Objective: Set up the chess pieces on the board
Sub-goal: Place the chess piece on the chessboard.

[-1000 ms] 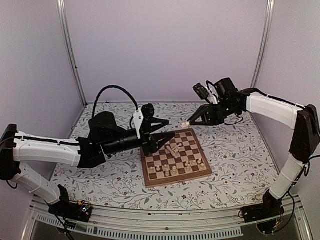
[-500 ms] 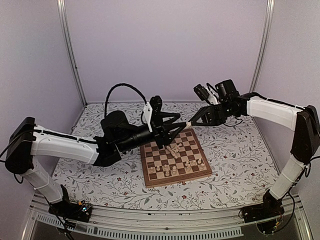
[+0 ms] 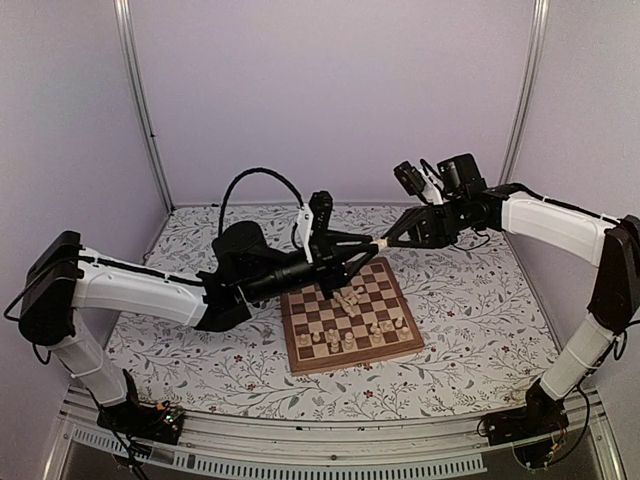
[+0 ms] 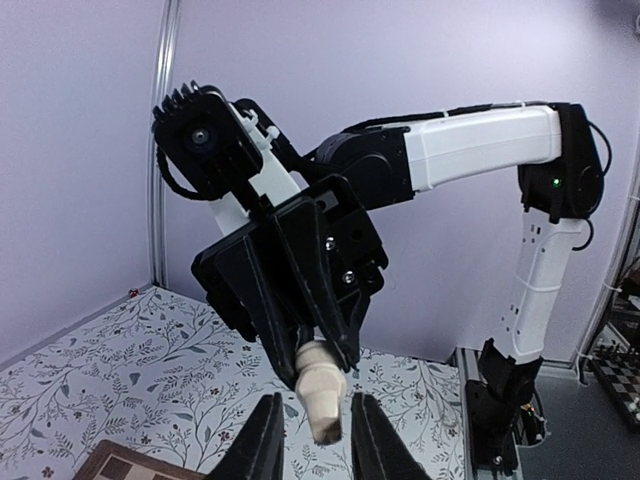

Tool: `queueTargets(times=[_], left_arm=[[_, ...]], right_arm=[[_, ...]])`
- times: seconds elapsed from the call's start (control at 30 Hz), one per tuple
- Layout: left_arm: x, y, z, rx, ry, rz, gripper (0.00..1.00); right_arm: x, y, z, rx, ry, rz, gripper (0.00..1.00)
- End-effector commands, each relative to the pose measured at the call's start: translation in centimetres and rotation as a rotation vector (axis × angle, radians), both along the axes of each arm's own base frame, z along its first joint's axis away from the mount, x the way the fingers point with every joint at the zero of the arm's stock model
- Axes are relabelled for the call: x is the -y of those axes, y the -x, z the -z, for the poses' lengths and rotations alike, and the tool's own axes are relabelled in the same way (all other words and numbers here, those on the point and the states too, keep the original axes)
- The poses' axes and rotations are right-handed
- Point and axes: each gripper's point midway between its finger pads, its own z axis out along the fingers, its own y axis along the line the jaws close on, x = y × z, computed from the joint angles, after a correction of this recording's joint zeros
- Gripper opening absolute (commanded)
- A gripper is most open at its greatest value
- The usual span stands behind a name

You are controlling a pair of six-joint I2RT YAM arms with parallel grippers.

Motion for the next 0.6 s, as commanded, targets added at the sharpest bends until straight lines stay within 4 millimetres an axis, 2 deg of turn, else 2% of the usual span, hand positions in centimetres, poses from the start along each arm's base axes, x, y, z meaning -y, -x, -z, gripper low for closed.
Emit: queueTargets(times=[0.0, 0.13, 0.3, 0.37, 0.43, 0.47, 0.57], left_arm=[[0.6, 0.1, -1.0, 0.003, 0.027, 0.017, 0.21], [1.3, -0.3, -0.8, -0.015, 0.010, 0.026, 0.14], [1.9, -0.8, -0.2, -0.040, -0.008, 0.037, 0.12], [2.1, -0.8, -0.1, -0.048, -0.011, 0.046, 0.08], [2.1, -0.8, -0.2, -0.052, -0.014, 0.051, 0.04], [2.0, -0.7, -0.2, -0.057, -0.021, 0.054, 0.02], [1.8, -0.3, 0.0, -0.072, -0.089, 0.066, 0.01]], right_arm=[[0.8, 1.0, -1.4, 0.023, -0.042, -0.025, 0.07], [0.7, 1.0, -1.3, 0.034, -0.038, -0.015, 0.07], [0.7, 1.0, -1.3, 0.041, -0.037, -0.011, 0.08], [0.7, 0.9, -1.3, 0.044, -0.035, -0.006, 0.10], [0.6, 0.7, -1.1, 0.049, -0.026, 0.006, 0.17], [0.7, 0.4, -0.9, 0.054, -0.019, 0.020, 0.26], [1.7, -1.1, -0.1, 0.090, 0.005, 0.105, 0.42]])
